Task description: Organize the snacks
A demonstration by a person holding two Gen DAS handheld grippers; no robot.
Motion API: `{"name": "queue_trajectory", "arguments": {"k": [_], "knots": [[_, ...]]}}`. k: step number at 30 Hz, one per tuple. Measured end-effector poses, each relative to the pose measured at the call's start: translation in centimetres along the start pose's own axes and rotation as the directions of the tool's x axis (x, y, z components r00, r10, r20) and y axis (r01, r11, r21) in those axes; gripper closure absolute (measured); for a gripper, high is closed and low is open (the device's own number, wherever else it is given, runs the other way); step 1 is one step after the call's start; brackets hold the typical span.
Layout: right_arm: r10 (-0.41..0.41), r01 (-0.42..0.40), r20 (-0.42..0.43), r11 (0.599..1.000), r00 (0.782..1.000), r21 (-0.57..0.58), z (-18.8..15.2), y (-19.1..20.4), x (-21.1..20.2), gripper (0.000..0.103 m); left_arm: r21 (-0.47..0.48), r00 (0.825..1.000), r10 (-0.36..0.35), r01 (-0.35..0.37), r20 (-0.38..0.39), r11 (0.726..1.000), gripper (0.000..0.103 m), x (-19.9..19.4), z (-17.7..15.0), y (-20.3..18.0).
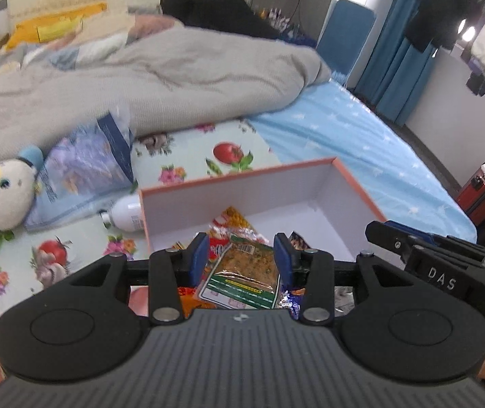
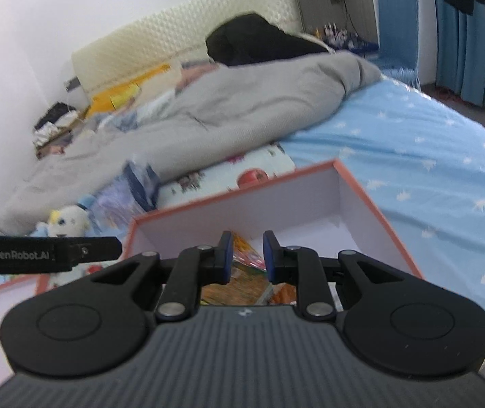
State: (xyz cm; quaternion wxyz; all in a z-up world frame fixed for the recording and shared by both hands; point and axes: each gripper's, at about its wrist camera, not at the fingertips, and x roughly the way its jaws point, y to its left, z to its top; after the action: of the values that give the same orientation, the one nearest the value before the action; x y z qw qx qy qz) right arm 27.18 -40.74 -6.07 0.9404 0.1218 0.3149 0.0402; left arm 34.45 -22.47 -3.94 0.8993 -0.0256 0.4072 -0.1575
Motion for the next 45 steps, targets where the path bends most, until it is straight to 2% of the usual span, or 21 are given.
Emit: {"name": "queue_trajectory", "arguments": {"k": [5, 13, 23, 32, 45], "knots": [[0.007, -0.006, 0.066, 1.0, 0.998, -0.016, 1.0, 1.8, -3.6, 0.081, 0.018, 0.998, -0.009, 0.008, 0.069, 1.0, 0.055, -4.7, 0.1, -0.2], [0.006, -0.001, 0.15, 0.999, 0.989, -0.033, 1.0, 4.0, -9.2, 0.081, 0.046, 0.983, -0.019, 0.011, 0.185, 0.999, 0.055, -12.1, -1.1, -0.5], [0.001, 0.005, 0.176, 0.999, 0.984, -0.034, -1.5, 5.4, -13.6, 0.081, 0.057, 0.966, -0.022, 0.007, 0.256, 0.998, 0.055, -18.5, -5.0, -0.6], [-0.01, 0.015, 0.141, 0.999, 0.99, -0.031, -6.1, 5.1, -15.1, 0.081, 0.044, 0.966, -0.021, 0.01, 0.257, 0.999, 0.055, -20.2, -9.3, -0.3], [-0.037, 0.04, 0.1, 0.999, 0.994, -0.027, -10.2, 4.9, -13.9, 0.081, 0.005, 0.984, -0.006, 0.005, 0.177, 1.0, 0.055, -17.3, -14.5, 1.4]]}}
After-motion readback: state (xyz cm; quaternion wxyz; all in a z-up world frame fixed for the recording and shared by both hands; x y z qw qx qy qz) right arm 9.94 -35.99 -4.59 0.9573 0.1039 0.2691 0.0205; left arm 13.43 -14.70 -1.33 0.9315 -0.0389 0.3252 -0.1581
